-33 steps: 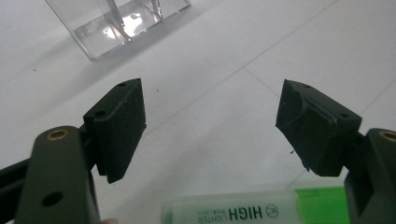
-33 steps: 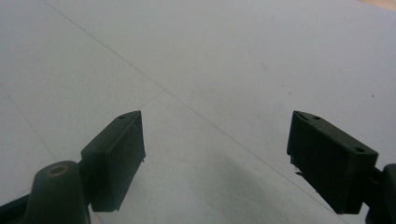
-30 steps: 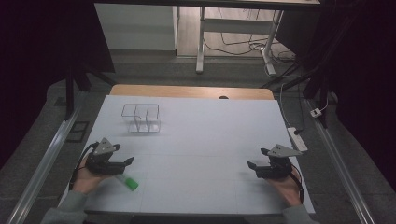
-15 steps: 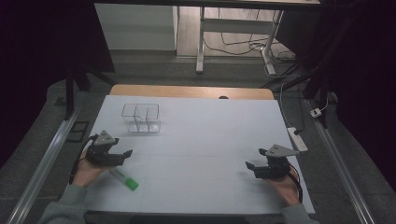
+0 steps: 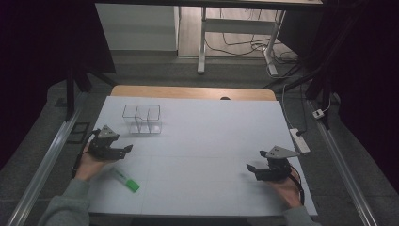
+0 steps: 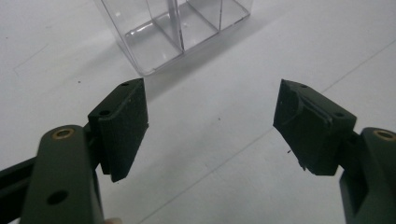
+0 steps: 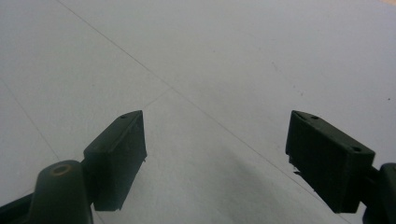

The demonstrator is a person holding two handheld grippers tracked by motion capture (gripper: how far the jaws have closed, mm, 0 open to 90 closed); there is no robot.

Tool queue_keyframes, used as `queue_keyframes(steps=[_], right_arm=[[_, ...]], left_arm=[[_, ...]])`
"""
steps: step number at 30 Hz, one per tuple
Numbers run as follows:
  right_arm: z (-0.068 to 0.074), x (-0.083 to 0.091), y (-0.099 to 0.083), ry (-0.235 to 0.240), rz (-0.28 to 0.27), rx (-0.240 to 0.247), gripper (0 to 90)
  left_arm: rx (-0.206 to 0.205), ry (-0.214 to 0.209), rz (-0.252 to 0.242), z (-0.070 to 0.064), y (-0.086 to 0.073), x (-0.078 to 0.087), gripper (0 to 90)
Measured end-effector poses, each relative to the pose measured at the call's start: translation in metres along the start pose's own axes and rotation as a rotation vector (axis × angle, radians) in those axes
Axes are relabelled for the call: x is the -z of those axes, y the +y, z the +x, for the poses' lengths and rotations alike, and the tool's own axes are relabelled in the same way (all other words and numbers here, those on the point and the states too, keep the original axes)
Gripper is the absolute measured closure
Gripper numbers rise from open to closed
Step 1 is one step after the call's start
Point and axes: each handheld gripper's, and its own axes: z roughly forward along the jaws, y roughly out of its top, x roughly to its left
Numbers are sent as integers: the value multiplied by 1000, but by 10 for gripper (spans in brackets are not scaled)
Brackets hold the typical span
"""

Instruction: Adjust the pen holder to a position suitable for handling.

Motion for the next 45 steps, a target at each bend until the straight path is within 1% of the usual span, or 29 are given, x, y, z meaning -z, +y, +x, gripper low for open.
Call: queue_keyframes(steps=[6,11,15,17,21,26,28,30,31,34,35,36,37,38,40,41,44,45], right_arm=[[1,-2,0,4,2,3,201],[1,-2,-1,4,9,3,201],[1,-3,-1,4,18,9,201],[1,-3,-1,-1,25,15,201],[1,-3,-2,-3,27,13,202],[1,-4,-2,-1,31,11,202],[1,-4,-2,2,30,11,203],[1,-4,-3,0,35,10,203],[1,-4,-3,0,35,10,203],[1,-4,-4,-3,35,15,203],[1,-4,-4,-4,36,16,203],[1,-4,-4,-5,37,14,204],[1,-4,-4,-5,37,14,204],[1,-4,-4,-5,39,13,204],[1,-5,-4,-4,40,13,204],[1,-5,-4,-4,42,17,204],[2,-5,-4,-7,52,25,205],[2,-5,-4,-7,52,25,205]], left_arm=[[14,9,-6,12,8,-3,265],[30,34,-7,23,15,-6,268],[28,45,-5,29,18,-8,273],[35,48,-6,32,18,-9,281],[60,65,-9,40,18,-10,312],[82,81,-6,49,20,-13,330],[80,79,5,51,21,-16,338],[84,94,29,53,21,-20,339],[85,94,36,55,21,-22,339],[93,82,32,57,21,-27,370],[90,87,33,58,21,-29,380],[88,93,32,58,21,-30,419],[88,97,29,59,21,-31,419],[90,96,23,61,22,-31,482],[89,90,14,63,22,-32,499],[91,97,17,64,22,-33,517],[101,87,23,68,24,-33,566],[103,84,24,69,25,-34,566]])
